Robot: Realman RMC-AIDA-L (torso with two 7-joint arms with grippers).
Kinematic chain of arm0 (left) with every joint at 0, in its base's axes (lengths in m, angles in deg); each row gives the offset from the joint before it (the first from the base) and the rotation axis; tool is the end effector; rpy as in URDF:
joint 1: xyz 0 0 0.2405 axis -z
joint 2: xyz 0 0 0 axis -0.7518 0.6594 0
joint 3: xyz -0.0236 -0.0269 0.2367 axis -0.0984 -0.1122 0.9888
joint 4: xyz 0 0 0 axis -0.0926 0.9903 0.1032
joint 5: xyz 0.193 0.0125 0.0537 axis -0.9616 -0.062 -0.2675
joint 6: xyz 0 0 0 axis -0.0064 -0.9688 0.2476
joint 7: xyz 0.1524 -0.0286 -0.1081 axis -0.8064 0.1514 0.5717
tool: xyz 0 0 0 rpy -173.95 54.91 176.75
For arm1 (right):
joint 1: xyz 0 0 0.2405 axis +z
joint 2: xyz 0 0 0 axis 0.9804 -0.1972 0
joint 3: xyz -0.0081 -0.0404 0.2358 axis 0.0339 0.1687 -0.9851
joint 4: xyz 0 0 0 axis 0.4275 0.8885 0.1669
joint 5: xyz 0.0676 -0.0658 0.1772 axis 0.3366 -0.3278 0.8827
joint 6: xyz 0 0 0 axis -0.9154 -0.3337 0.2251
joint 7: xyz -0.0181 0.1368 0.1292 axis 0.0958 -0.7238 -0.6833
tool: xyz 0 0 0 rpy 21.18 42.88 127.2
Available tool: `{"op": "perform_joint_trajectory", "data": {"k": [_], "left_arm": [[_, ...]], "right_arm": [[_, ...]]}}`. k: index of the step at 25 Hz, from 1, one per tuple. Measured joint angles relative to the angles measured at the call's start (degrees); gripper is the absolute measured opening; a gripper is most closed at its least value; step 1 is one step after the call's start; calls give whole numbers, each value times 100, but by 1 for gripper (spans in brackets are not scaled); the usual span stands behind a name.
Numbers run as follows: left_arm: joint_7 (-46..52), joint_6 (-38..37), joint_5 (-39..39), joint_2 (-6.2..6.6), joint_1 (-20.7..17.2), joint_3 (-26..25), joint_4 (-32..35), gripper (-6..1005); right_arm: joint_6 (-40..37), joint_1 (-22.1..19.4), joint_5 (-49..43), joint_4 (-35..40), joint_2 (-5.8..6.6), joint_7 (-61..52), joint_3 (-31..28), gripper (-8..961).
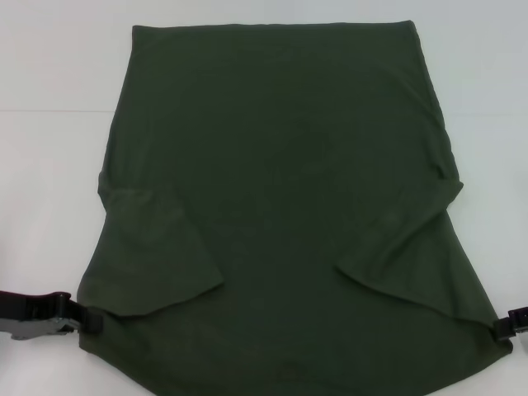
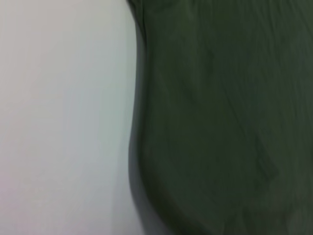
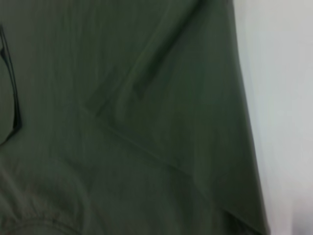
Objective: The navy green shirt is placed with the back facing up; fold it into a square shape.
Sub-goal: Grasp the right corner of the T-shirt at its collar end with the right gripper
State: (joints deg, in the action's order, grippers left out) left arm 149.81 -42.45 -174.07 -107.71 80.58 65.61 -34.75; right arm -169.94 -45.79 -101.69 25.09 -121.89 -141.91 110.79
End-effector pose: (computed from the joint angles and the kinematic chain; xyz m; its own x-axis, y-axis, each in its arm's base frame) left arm -0.3211 0.2998 0.0087 0.0551 0.9721 0.2280 0.9970 -0.0410 -0.0661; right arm 0.3119 0.3037 0.0316 0.0697 -0.9934 -0.0906 -0.9840 -0.0536 -0.1697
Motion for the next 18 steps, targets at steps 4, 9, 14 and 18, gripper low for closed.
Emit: {"op": "perform_joint_trajectory", "data": {"k": [4, 9, 14, 18], "left_arm": [[0, 0, 20, 2, -2, 0, 0, 28], [0, 12, 52, 2, -9, 0, 0, 27], [0, 24, 55, 2, -10, 0, -10, 27], [0, 25, 55, 1, -7, 1, -16, 28]], "right_arm": [[90, 11, -3, -34, -34, 17, 56, 900], [212, 12, -5, -84, -66, 34, 110, 897], [328, 22, -5, -103, -87, 34, 152, 894], [429, 37, -5, -143, -102, 34, 240, 891]]}}
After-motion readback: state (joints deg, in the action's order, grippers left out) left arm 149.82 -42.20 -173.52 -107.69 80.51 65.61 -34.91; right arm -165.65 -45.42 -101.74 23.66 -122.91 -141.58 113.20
